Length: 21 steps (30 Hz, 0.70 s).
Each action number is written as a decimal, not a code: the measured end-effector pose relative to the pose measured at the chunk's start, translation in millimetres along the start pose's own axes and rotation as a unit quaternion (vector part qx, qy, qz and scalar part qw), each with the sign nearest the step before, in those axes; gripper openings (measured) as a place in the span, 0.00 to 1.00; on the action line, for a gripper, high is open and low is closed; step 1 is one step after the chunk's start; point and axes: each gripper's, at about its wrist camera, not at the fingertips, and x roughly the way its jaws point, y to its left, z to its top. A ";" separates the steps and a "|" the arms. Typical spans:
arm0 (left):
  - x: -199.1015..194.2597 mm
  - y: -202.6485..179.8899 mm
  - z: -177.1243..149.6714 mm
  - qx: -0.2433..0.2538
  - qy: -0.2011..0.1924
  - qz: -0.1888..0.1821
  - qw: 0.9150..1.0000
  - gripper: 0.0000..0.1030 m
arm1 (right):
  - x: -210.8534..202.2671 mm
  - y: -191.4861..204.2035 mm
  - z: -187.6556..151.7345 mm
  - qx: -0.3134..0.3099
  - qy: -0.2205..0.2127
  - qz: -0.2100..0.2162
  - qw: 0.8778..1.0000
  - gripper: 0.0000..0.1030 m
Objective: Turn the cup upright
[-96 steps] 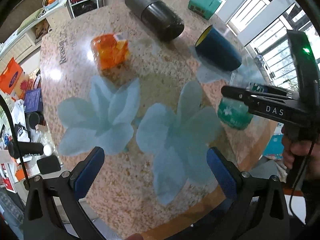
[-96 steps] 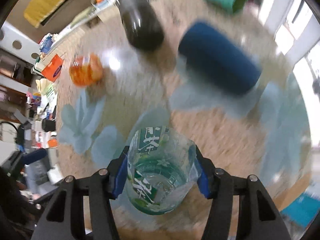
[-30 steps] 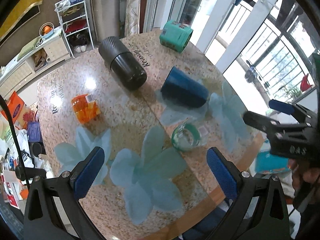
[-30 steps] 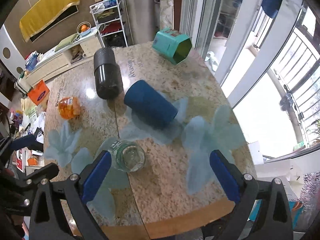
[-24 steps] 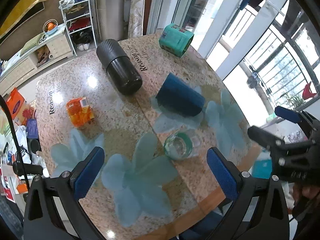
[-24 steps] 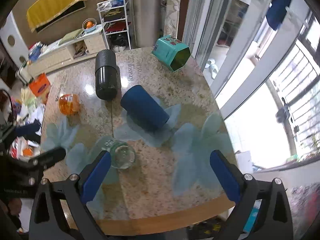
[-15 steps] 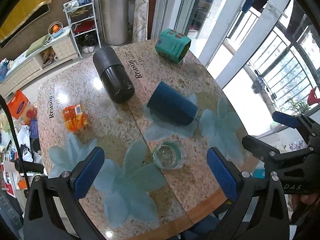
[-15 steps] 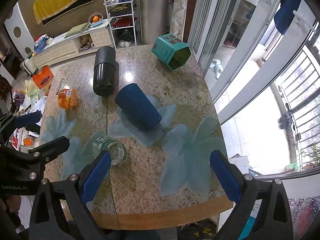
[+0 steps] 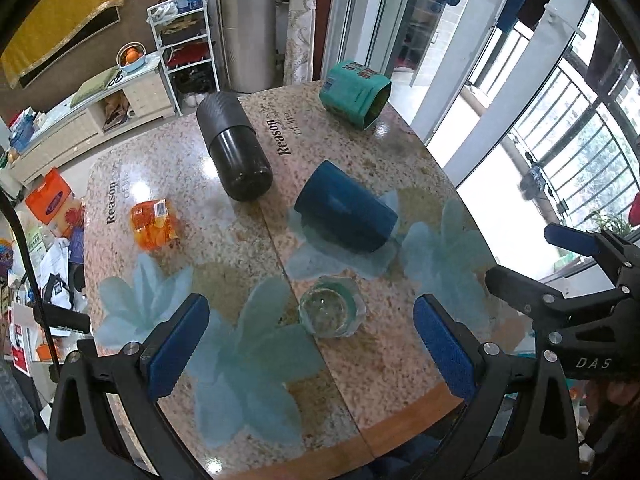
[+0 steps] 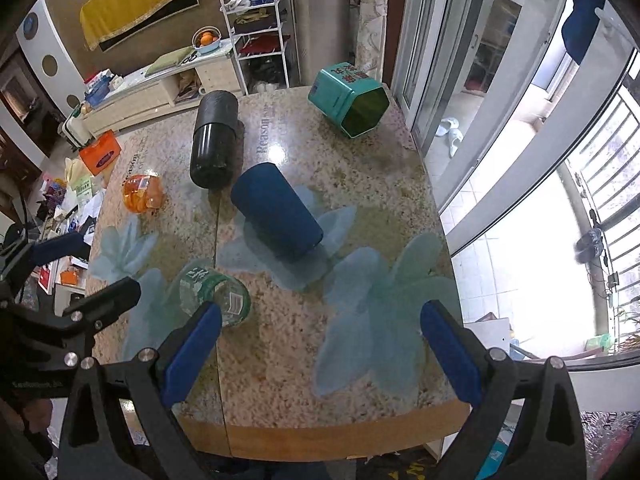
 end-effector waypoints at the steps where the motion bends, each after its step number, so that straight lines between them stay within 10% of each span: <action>1: -0.1 0.1 0.0 -0.002 0.000 0.000 1.000 1.00 | -0.1 0.2 -0.1 -0.002 -0.001 0.000 1.000 0.97; 21: -0.6 0.0 -1.6 -0.005 0.001 0.005 1.000 1.00 | -0.1 -0.4 -0.7 0.002 -0.002 0.000 1.000 0.97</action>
